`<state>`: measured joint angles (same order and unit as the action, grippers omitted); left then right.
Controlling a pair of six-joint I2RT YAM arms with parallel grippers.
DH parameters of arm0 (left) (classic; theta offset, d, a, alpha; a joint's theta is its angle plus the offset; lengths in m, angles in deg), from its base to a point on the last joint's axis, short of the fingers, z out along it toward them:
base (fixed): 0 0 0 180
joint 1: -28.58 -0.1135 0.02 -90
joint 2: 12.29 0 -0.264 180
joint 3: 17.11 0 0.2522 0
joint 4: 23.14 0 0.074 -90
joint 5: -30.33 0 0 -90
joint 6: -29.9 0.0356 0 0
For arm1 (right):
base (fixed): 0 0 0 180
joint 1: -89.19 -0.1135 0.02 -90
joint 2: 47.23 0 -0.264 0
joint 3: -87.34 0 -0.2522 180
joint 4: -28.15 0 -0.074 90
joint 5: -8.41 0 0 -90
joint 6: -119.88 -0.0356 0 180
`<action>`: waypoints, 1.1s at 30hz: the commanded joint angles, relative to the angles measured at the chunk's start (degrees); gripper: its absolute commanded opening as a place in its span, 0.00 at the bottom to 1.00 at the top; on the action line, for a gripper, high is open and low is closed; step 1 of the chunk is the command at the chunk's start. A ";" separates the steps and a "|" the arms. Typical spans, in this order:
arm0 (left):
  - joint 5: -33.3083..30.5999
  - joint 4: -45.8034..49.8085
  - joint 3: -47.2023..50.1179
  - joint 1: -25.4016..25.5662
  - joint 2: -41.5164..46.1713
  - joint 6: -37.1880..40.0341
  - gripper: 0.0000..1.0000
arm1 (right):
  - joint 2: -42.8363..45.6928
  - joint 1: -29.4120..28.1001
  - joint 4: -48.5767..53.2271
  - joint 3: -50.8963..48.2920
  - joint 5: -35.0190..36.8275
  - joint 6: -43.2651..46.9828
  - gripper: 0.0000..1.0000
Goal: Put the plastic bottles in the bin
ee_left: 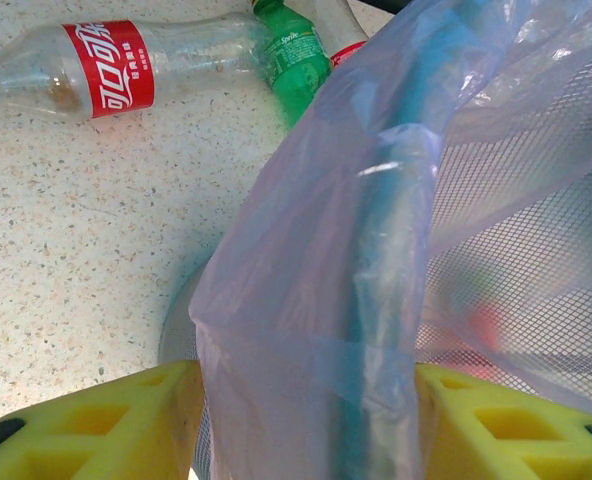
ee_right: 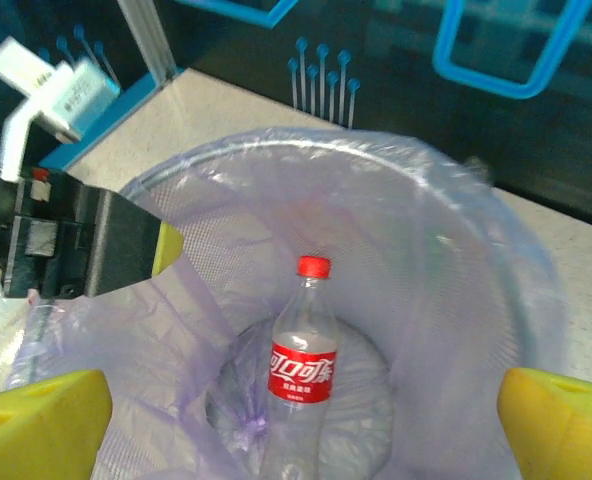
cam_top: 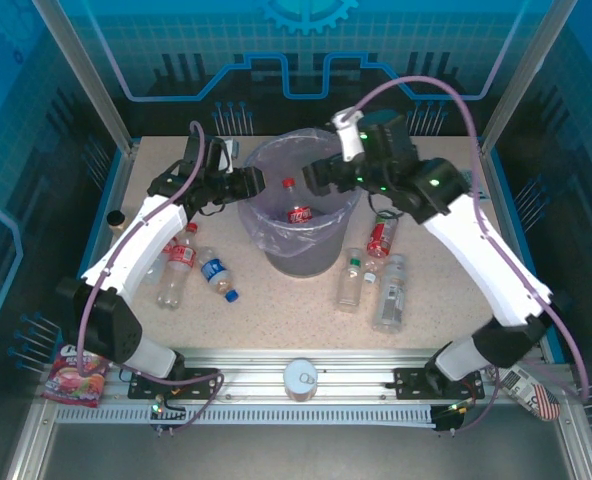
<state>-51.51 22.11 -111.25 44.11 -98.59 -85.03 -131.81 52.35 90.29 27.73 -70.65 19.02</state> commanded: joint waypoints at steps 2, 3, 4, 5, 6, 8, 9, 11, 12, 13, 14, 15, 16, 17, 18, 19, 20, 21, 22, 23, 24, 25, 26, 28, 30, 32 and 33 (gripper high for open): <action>-1.22 3.30 -2.06 0.99 -1.06 2.32 0.56 | 6.72 5.12 10.73 -4.17 4.27 -4.24 0.97; -1.35 3.27 -2.03 1.02 -0.98 2.43 0.56 | 8.82 6.89 11.78 -6.72 4.12 -5.15 0.96; -1.52 3.19 -1.75 1.00 -0.79 2.43 0.56 | 10.69 8.40 12.40 -9.31 3.86 -5.89 0.95; -1.67 2.77 -1.19 1.08 -0.48 2.60 0.56 | 13.06 10.45 12.84 -12.45 3.15 -6.71 0.95; -1.90 2.16 -0.55 1.03 -0.01 2.67 0.56 | 14.81 12.46 13.26 -15.70 2.12 -7.50 0.94; -2.10 1.52 0.39 1.07 0.47 2.71 0.56 | 17.43 15.98 13.96 -21.30 0.14 -8.78 0.94; -2.08 1.47 0.54 1.02 0.65 2.86 0.56 | 18.29 17.10 14.26 -24.15 -0.28 -9.42 0.94; -1.81 1.41 0.74 1.06 0.76 3.09 0.56 | 19.25 18.29 14.12 -29.04 -0.35 -10.47 0.93; -1.72 1.18 1.02 1.08 0.92 3.18 0.56 | 19.20 18.98 13.90 -31.51 -0.56 -11.13 0.92; -1.75 0.96 1.34 1.08 1.12 3.19 0.56 | 18.92 19.65 13.78 -33.79 -0.97 -11.63 0.91; -1.70 0.65 1.72 1.07 1.21 3.22 0.56 | 18.44 20.52 13.32 -36.36 -1.16 -12.09 0.90; -1.59 0.49 2.17 1.08 1.45 3.21 0.56 | 17.92 21.41 12.81 -39.15 -1.10 -12.79 0.88; -1.61 0.34 2.54 1.07 1.76 3.22 0.56 | 17.36 21.98 12.27 -41.54 -1.16 -13.52 0.87; -1.61 0.17 3.04 1.08 2.01 3.36 0.56 | 16.80 22.21 11.15 -44.00 -1.54 -14.10 0.85; -2.09 0.15 3.24 1.08 2.18 3.83 0.56 | 16.33 22.21 9.68 -46.43 -2.29 -14.79 0.84; -2.54 0.31 3.38 1.06 2.16 4.11 0.56 | 15.84 22.25 8.19 -48.28 -3.62 -15.26 0.83; -2.86 0.62 3.19 1.03 2.11 4.36 0.56 | 15.15 22.23 6.12 -50.27 -5.01 -15.75 0.83; -2.95 0.76 3.13 1.01 1.94 4.48 0.56 | 14.26 22.23 4.25 -51.85 -5.73 -16.10 0.83; -2.88 0.69 3.09 0.99 1.95 4.43 0.56 | 13.30 22.24 3.03 -52.72 -5.98 -16.30 0.83; -2.88 0.68 3.12 1.04 1.84 4.42 0.56 | 12.10 22.21 1.83 -53.39 -6.53 -16.39 0.83; -2.87 0.76 3.11 1.00 1.91 4.43 0.56 | 10.66 22.07 0.42 -53.98 -7.07 -15.94 0.84; -2.98 0.77 3.10 0.99 1.97 4.54 0.56 | 9.67 22.02 -0.86 -54.60 -7.68 -15.46 0.84; -3.19 0.77 3.11 0.99 2.08 4.58 0.56 | 8.50 22.05 -2.04 -55.21 -7.95 -15.26 0.86; -3.48 0.77 3.18 0.98 2.19 4.71 0.56 | 6.87 22.03 -3.52 -55.91 -7.16 -15.34 0.87; -3.56 0.68 3.29 0.99 2.41 4.71 0.56 | 5.38 22.15 -4.39 -57.65 -5.97 -15.66 0.87; -3.53 0.58 3.29 0.99 2.33 4.71 0.56 | 4.18 22.20 -5.40 -58.46 -5.88 -15.78 0.88; -3.44 0.60 3.29 0.99 2.20 4.69 0.56 | 3.63 22.22 -6.15 -58.84 -6.20 -16.02 0.88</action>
<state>-53.45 21.15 -109.46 44.51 -96.97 -82.21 -127.00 74.16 86.86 -29.78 -76.29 4.18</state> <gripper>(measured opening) 0.556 0.880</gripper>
